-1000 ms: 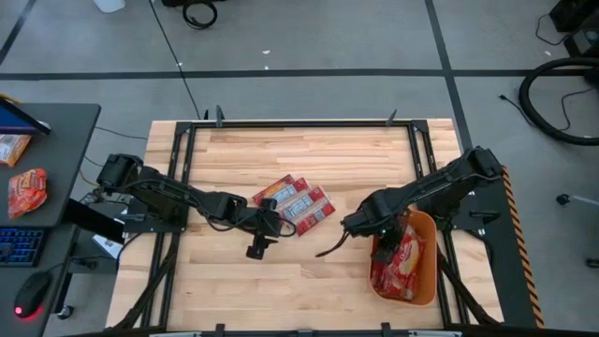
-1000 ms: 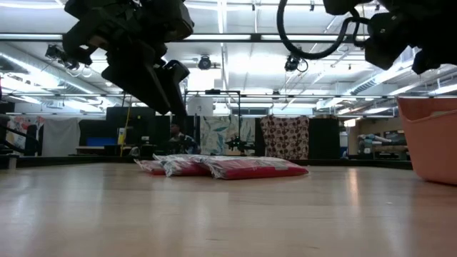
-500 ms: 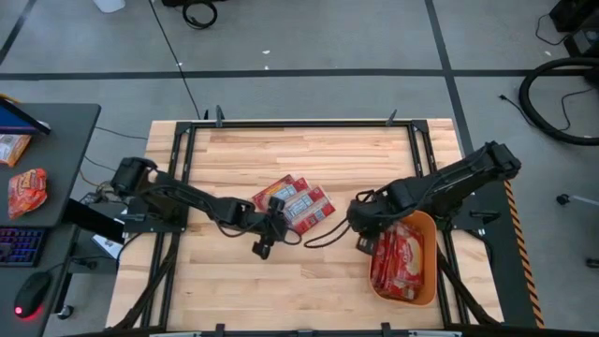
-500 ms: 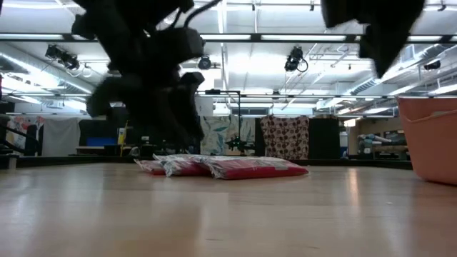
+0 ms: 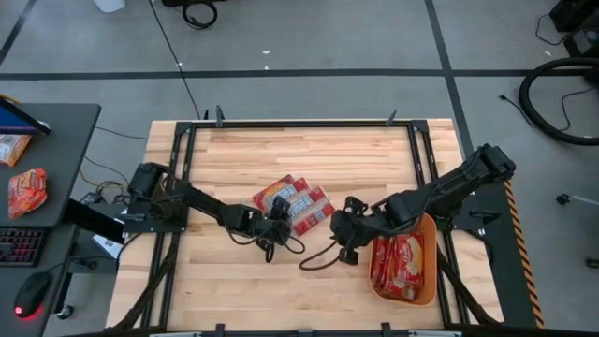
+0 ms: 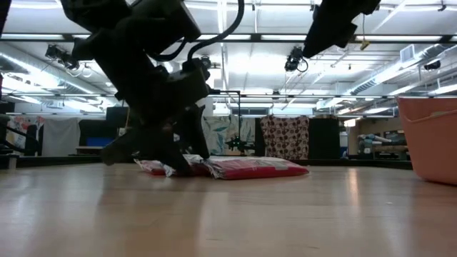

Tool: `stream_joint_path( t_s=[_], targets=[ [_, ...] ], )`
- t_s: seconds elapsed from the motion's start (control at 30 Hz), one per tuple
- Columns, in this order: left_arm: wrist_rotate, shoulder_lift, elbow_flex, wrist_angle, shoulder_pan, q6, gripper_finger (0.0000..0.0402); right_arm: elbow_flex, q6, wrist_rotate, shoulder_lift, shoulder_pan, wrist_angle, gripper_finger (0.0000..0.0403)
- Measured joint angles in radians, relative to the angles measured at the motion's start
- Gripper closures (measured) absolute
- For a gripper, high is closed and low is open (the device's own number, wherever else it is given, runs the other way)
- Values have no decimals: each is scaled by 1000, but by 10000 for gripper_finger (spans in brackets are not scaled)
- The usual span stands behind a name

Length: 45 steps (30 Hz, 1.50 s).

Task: Sort popcorn bags into baskets
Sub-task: Put the red popcorn bag into the orange bin

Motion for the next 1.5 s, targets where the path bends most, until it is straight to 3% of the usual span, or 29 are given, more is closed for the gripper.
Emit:
stream_joint_path(
  t_s=[0.17, 0.3, 0.7, 1.03, 1.3, 1.5],
  targets=[
    [-41, 23, 0, 35, -6, 8, 215, 0, -25, 23, 58, 10, 69, 287],
    [-48, 34, 1, 40, -5, 3, 247, 0, -90, 33, 122, 24, 153, 287],
    [-92, 16, 0, 24, -10, -61, 389, 0, -350, 313, 298, 56, 279, 288],
    [-80, -71, 0, -5, -9, -113, 392, 0, -376, 277, 317, 14, 315, 244],
    [-31, -142, 0, -53, -8, -248, 393, 0, -379, 366, 370, 14, 334, 199],
    [0, -183, 3, -62, 5, -328, 393, 0, -459, 449, 401, 11, 395, 193]
  ],
)
